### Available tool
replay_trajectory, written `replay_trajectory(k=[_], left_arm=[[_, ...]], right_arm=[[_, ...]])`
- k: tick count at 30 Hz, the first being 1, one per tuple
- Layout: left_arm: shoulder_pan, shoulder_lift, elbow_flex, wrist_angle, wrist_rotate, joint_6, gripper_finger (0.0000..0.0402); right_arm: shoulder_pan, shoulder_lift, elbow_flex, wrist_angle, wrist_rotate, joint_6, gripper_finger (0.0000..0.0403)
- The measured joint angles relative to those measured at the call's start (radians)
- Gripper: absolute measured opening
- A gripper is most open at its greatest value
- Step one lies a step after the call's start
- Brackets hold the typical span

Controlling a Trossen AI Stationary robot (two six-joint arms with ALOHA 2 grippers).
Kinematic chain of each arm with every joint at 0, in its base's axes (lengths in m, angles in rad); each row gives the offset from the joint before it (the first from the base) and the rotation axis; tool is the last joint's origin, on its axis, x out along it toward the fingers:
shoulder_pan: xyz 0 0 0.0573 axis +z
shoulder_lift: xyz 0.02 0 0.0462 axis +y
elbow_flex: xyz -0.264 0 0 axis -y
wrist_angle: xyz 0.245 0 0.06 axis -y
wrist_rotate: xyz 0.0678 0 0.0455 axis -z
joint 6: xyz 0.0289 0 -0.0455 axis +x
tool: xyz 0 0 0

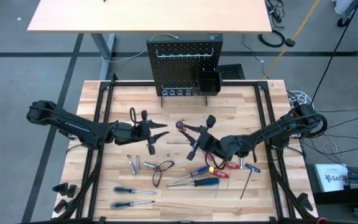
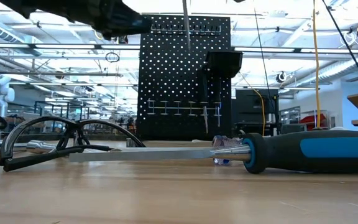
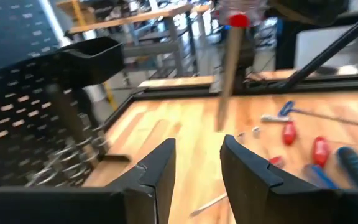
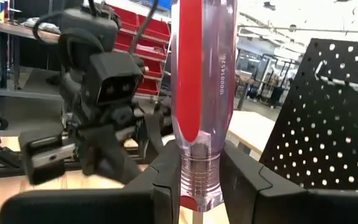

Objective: Hang tools onto peg board
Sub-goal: Hang the top red screwdriver on the peg board

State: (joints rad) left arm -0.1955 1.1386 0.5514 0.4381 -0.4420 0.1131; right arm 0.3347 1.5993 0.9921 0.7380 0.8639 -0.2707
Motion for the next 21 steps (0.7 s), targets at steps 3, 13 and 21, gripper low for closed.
replay_trajectory(k=[3,13,21], left_arm=[[0.003,-0.064,0.000,-0.096,-0.059,0.005,0.0130],[0.440,-0.212,-0.001,-0.248,0.266,0.092,0.0129],[0.911,-0.176,-0.002,-0.200,0.806,0.085,0.0129]], right_arm=[[-0.002,-0.001,-0.018,-0.013,0.003,0.054,0.0069],[0.066,-0.001,-0.112,-0.006,0.108,0.196,0.0069],[0.110,-0.005,-0.146,-0.009,0.183,0.190,0.0069]])
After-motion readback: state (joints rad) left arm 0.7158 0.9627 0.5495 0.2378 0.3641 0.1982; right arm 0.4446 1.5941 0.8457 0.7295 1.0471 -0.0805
